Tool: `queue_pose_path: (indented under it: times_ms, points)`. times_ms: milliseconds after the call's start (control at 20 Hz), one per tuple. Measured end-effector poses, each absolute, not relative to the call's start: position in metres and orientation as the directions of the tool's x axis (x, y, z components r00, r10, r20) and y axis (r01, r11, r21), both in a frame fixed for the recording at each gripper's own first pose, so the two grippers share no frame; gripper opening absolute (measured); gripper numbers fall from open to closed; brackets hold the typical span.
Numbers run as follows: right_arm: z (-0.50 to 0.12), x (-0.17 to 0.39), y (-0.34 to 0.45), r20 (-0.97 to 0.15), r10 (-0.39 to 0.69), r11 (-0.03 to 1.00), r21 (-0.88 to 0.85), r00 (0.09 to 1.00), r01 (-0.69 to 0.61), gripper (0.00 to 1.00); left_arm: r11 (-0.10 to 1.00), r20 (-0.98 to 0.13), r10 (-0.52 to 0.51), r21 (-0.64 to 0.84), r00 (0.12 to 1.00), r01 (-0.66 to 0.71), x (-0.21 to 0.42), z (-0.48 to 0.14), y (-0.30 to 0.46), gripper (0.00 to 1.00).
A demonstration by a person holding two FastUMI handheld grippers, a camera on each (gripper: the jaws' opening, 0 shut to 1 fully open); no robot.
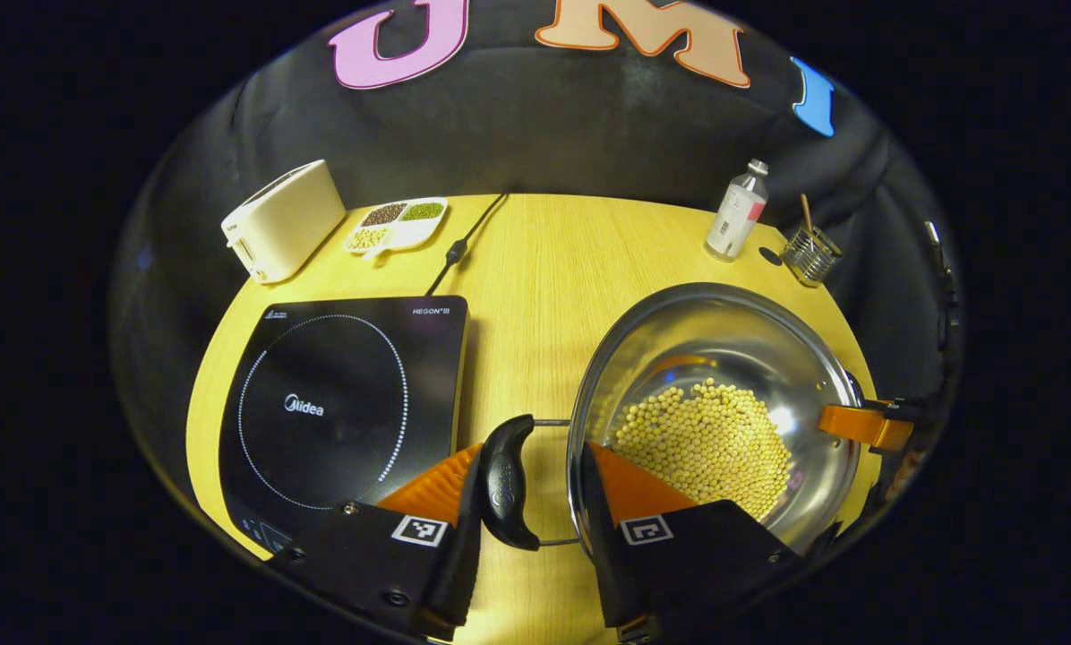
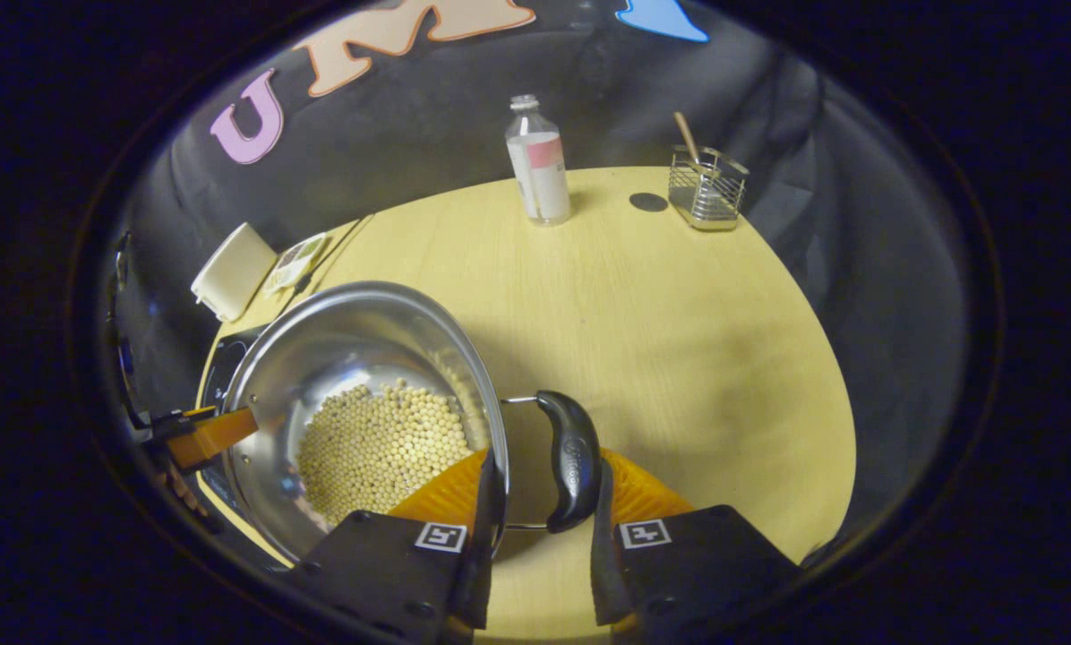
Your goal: First push the handle of the pot to place it horizontally, then grasp the pot with both hands and set it on the induction cooktop.
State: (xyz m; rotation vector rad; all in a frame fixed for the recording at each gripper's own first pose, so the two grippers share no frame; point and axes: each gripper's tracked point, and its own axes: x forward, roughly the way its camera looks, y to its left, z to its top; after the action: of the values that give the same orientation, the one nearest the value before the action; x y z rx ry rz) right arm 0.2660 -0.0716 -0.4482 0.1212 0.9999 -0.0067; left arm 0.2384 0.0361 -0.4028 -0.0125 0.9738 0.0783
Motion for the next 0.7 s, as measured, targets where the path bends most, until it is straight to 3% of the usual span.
queue_pose_path:
  times_ms: [350,400,700]
  points:
    - [-0.424,0.267,-0.018,-0.816,0.090,0.990,0.137,0.571,0.039,0.41,0.996,-0.805,0.079,0.043,0.587,-0.075,0.235,-0.367,0.083,0.55]
    - [-0.421,0.266,-0.008,-0.814,0.090,0.989,0.139,0.573,0.041,0.47,0.996,-0.801,0.080,0.046,0.594,-0.072,0.235,-0.363,0.094,0.55]
    - [-0.412,0.260,0.073,-0.817,0.038,0.992,0.101,0.575,0.077,0.47,0.999,-0.798,0.031,0.009,0.602,-0.039,0.233,-0.356,0.170,0.57]
